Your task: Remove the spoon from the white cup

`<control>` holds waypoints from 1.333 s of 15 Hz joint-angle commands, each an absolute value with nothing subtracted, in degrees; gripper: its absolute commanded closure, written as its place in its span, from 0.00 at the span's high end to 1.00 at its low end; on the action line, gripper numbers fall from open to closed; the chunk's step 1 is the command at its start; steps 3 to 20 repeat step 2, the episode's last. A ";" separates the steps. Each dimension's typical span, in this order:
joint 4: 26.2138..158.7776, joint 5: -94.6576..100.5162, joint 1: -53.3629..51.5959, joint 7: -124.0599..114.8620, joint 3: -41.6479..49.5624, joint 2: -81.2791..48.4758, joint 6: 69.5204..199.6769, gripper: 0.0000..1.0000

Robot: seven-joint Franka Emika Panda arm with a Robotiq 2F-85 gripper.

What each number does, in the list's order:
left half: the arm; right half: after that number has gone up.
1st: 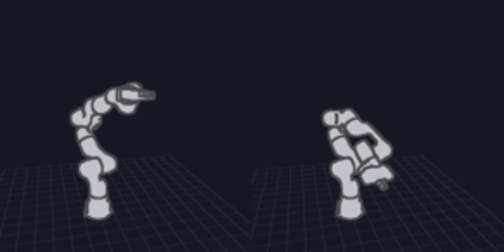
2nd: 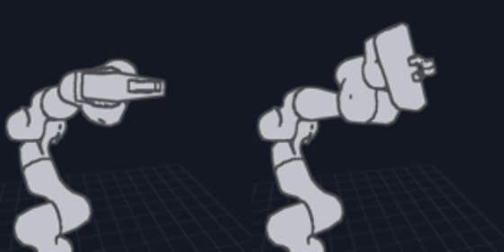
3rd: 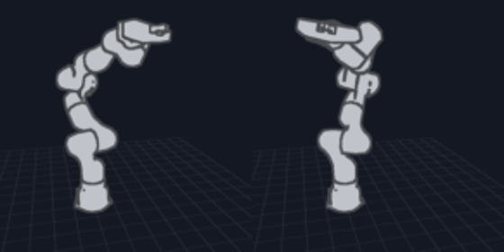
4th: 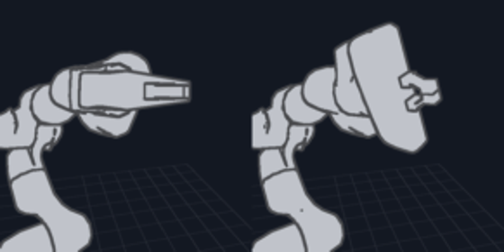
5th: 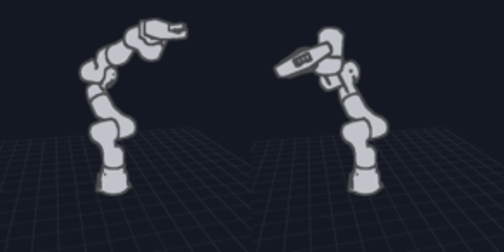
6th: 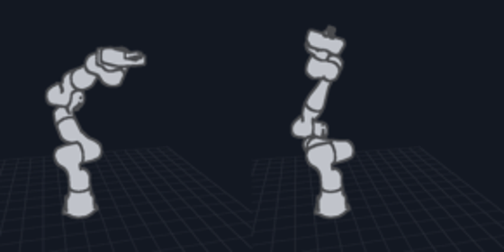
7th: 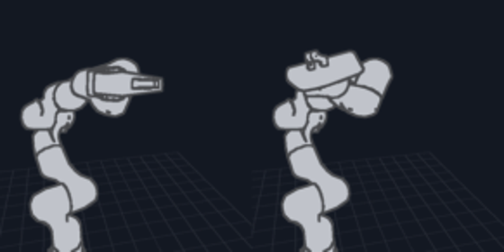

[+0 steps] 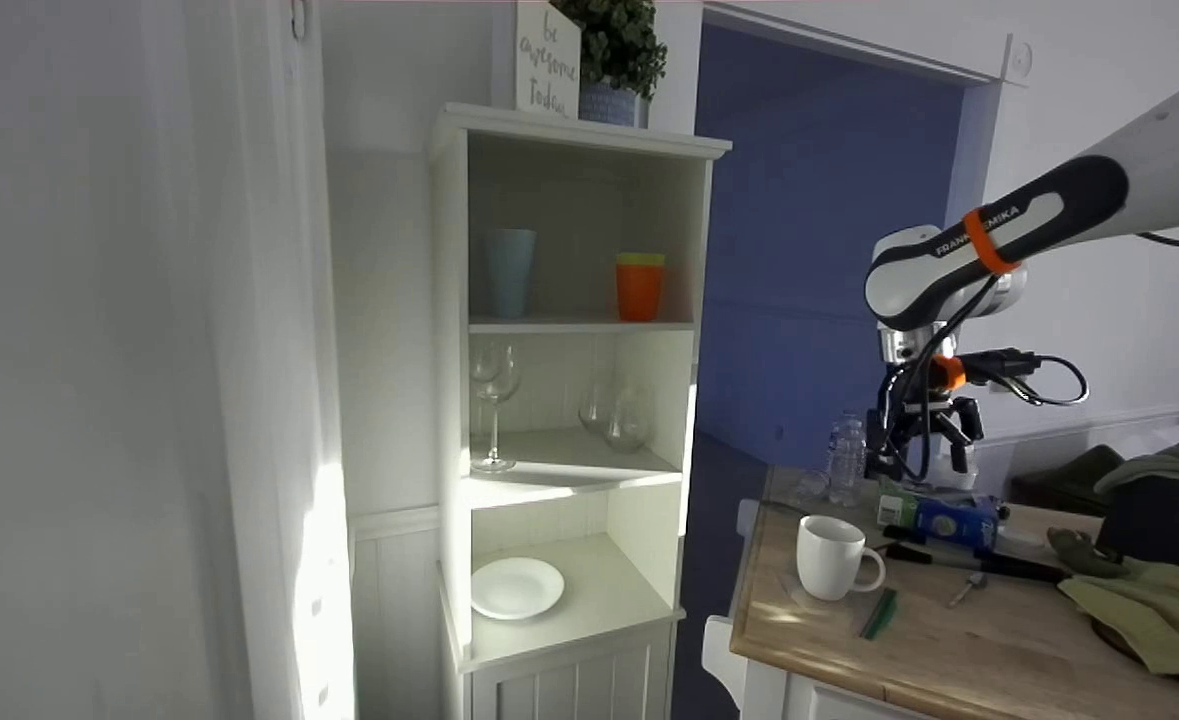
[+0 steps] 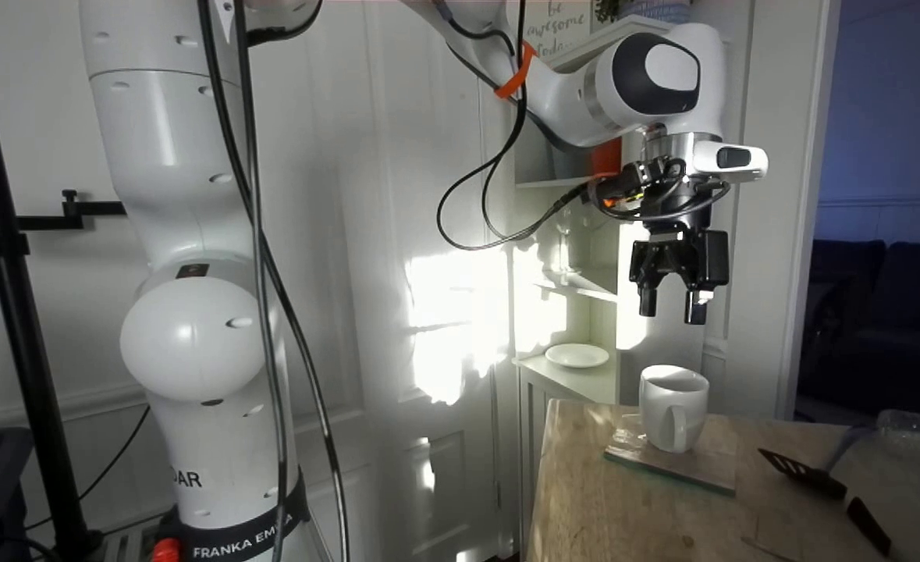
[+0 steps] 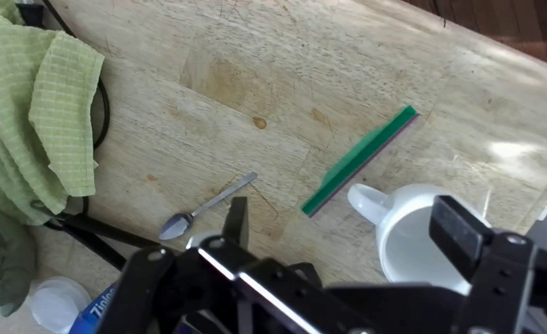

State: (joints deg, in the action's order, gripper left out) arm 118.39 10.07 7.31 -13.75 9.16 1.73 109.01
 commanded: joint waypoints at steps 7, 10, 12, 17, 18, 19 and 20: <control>118.25 10.04 7.74 -12.85 8.76 1.79 108.82 1.00; 118.25 10.04 7.74 -12.85 8.76 1.79 108.82 1.00; 118.25 10.04 7.74 -12.85 8.76 1.79 108.82 1.00; 118.25 10.04 7.74 -12.85 8.76 1.79 108.82 1.00; 118.25 10.04 7.74 -12.85 8.76 1.79 108.82 1.00; 118.25 10.04 7.74 -12.85 8.76 1.79 108.82 1.00; 118.25 10.04 7.74 -12.85 8.76 1.79 108.82 1.00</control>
